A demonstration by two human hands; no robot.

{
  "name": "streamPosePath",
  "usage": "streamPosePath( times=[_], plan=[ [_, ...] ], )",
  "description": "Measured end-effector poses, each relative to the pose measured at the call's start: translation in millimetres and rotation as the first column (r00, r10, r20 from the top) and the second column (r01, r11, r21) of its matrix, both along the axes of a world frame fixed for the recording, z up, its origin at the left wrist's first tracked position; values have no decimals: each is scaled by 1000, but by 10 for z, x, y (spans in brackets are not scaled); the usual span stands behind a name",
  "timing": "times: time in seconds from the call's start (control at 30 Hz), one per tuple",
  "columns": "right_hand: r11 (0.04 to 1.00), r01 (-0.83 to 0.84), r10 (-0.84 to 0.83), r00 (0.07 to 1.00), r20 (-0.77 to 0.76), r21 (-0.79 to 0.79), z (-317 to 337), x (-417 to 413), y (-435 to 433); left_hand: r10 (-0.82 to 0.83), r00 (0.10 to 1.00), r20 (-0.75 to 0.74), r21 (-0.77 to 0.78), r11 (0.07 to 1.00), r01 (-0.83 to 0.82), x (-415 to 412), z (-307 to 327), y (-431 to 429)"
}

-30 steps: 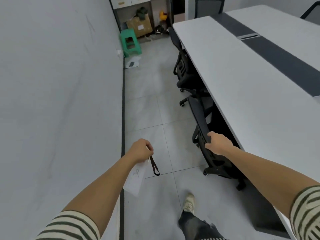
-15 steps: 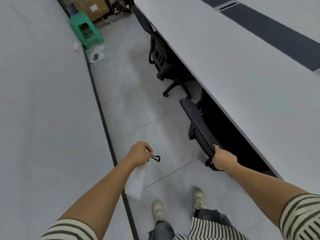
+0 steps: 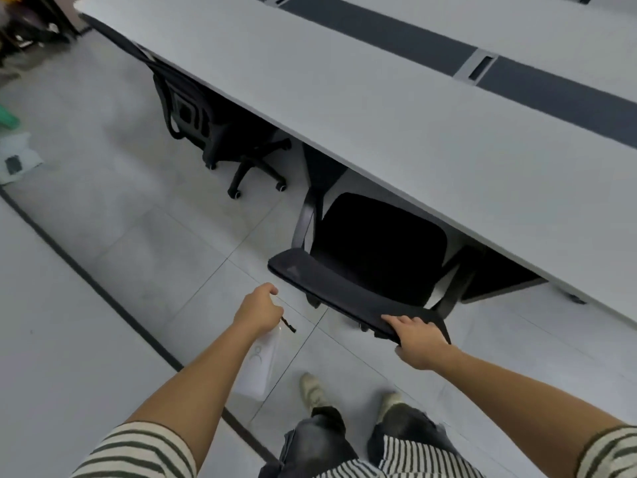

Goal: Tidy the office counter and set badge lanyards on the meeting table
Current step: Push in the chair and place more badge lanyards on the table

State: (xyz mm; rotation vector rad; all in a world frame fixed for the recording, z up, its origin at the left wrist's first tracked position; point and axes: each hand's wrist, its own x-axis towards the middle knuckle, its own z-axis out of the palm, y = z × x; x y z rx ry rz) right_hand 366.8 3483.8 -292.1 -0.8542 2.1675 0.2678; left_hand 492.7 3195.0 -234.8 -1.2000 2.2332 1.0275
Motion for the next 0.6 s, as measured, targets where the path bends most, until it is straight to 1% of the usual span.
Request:
streamPosePath(
  times=[0.13,0.2,0.3,0.37,0.47,0.6],
  plan=[
    [999,41,-42,999,30,33,-7,451,271,-73,997,19,-57,996,74,198,-99,204],
    [999,50,-51,998,33,18,-25,627,397,-50,999,20,-98,994,52,283,-125,319],
    [997,73,-73,997,23,6,-10,824,615,11,1000,-24,-92,996,-13,414,-186,543],
    [996,93,-93,996,18,-12,-11,970,788,8,999,-34,-97,995,-11,503,-229,718],
    [992,123,-123,992,27,-14,-30,1203,1000,0,1000,-3,-102,995,-1,678,-271,932],
    [994,108,-106,993,52,-25,-54,1314,1131,-44,999,-1,-119,992,44,886,-284,1099]
  ],
)
